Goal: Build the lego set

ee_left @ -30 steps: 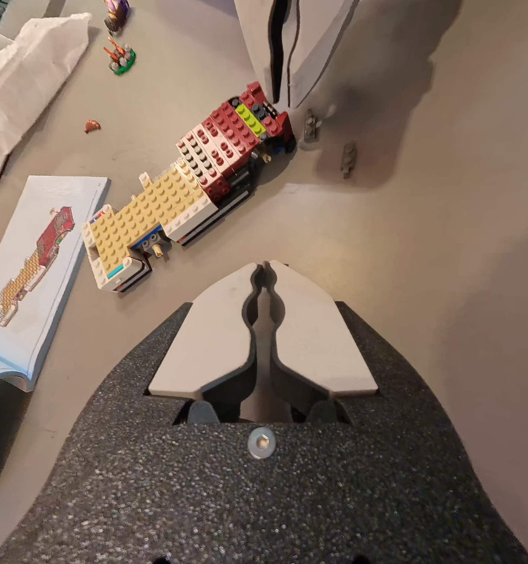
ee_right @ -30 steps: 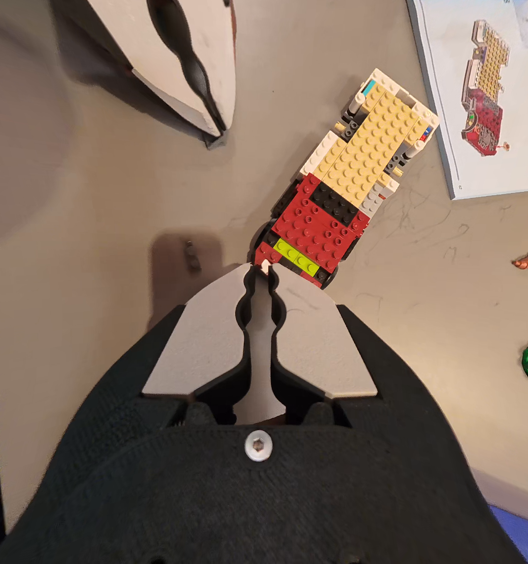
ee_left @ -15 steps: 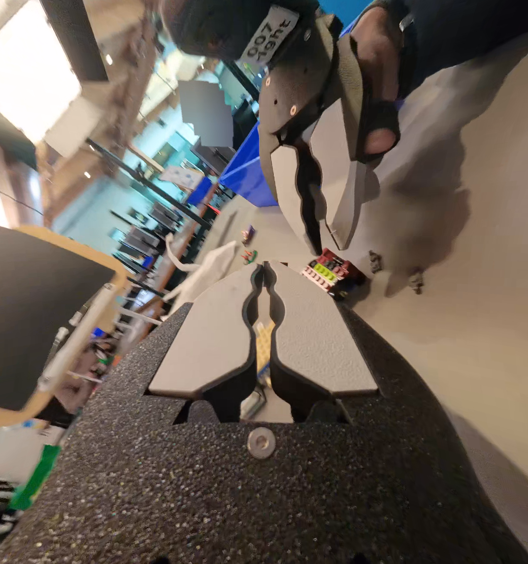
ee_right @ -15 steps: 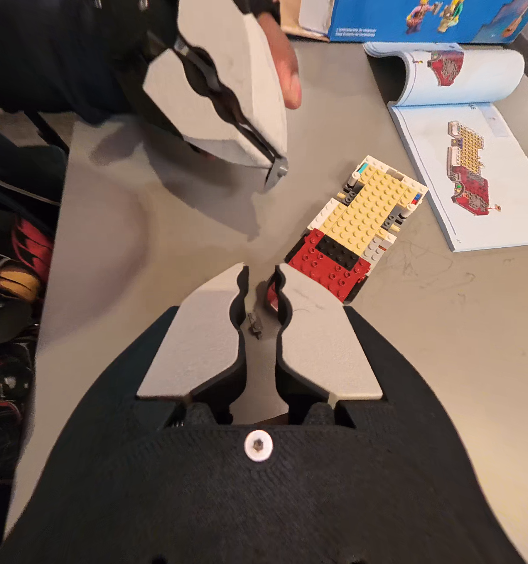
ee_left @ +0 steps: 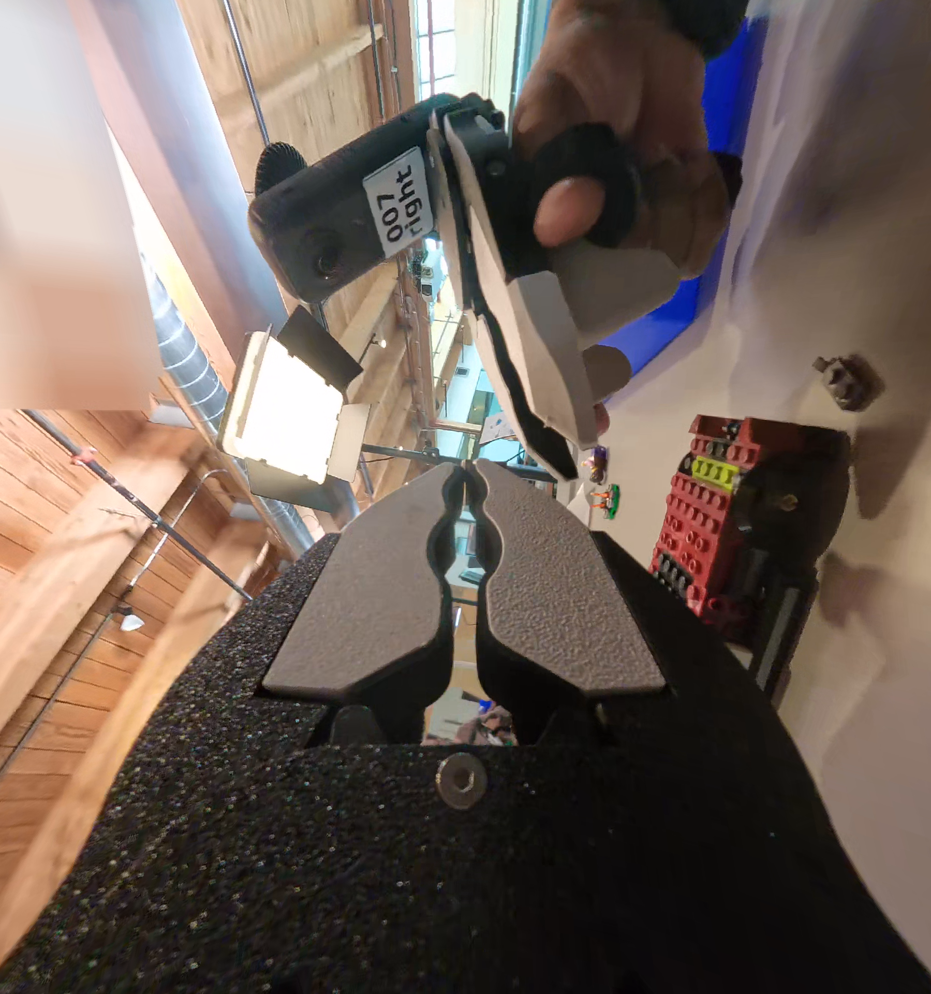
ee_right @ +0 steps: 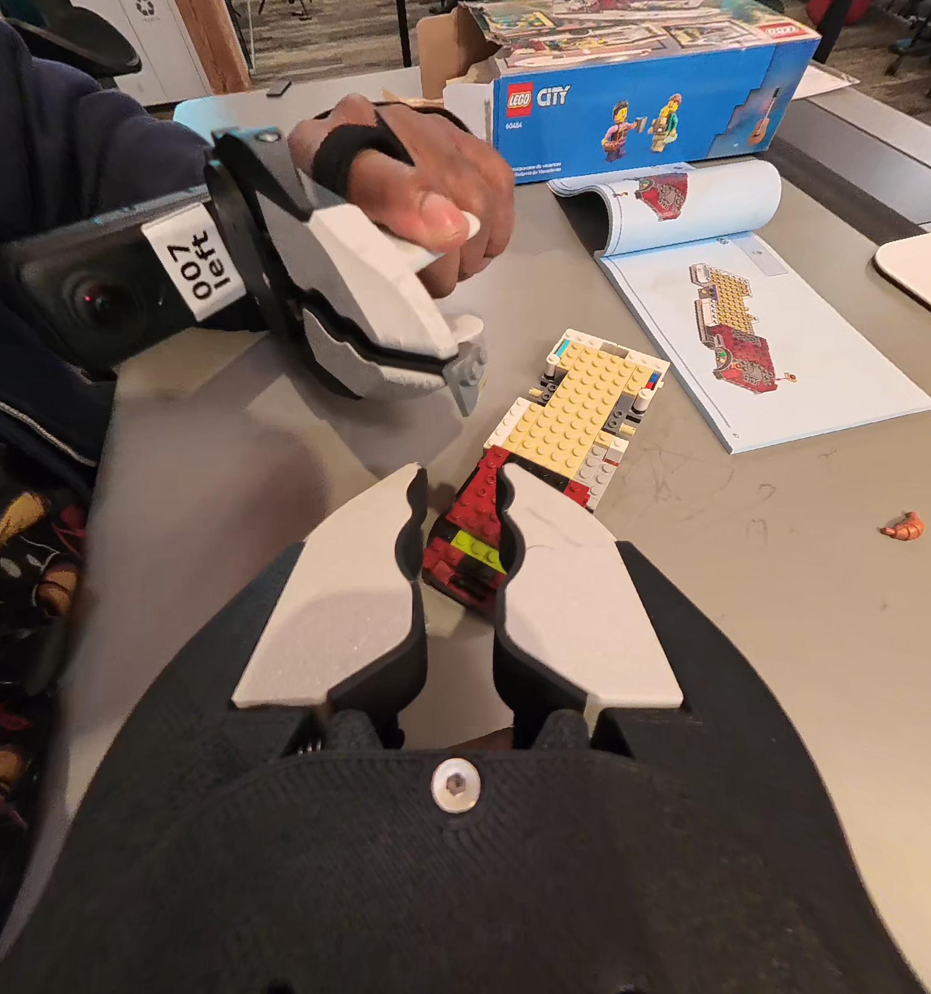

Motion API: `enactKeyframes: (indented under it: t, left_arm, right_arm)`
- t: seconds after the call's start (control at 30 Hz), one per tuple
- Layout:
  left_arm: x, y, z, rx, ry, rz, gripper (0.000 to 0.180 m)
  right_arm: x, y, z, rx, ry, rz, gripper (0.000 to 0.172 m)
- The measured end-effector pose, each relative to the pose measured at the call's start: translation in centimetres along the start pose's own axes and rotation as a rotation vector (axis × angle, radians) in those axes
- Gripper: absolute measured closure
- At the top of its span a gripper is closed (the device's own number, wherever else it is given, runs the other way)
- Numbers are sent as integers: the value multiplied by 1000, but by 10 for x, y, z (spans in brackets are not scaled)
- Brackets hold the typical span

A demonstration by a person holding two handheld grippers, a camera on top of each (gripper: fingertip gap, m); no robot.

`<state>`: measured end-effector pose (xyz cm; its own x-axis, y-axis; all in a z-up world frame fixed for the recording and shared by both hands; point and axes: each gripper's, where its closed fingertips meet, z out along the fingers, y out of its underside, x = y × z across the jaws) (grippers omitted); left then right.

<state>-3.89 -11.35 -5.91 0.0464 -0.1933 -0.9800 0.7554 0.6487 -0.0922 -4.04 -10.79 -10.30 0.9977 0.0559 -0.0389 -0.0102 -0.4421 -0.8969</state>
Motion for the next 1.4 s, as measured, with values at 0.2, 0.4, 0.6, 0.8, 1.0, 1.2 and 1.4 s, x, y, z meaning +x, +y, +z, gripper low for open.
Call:
enactKeyframes:
  t: [0.2,0.4,0.6,0.8,1.0,1.2,1.4]
  left_arm:
    - [5,-2,-2,3,13,30,179]
    - [13,1,-1,-16,54,29,179]
    - [15,5,-1,-43,64,44,179]
    - [13,9,-2,-62,55,45,179]
    - [15,13,-2,-78,66,52,179]
    - [15,14,-2,-85,67,53,179]
    - [11,13,-1,-76,49,18,179]
  right_arm:
    - [1,3,3,5,9,0,147]
    - [0,11,7,-23,19,-17,147]
    - [2,14,9,-29,33,-21,148]
    - [3,17,11,-32,28,-2,148]
    - [2,17,12,-26,28,-1,148]
    - [3,15,11,-15,37,-5,148]
    - [6,13,11,12,53,-10,148]
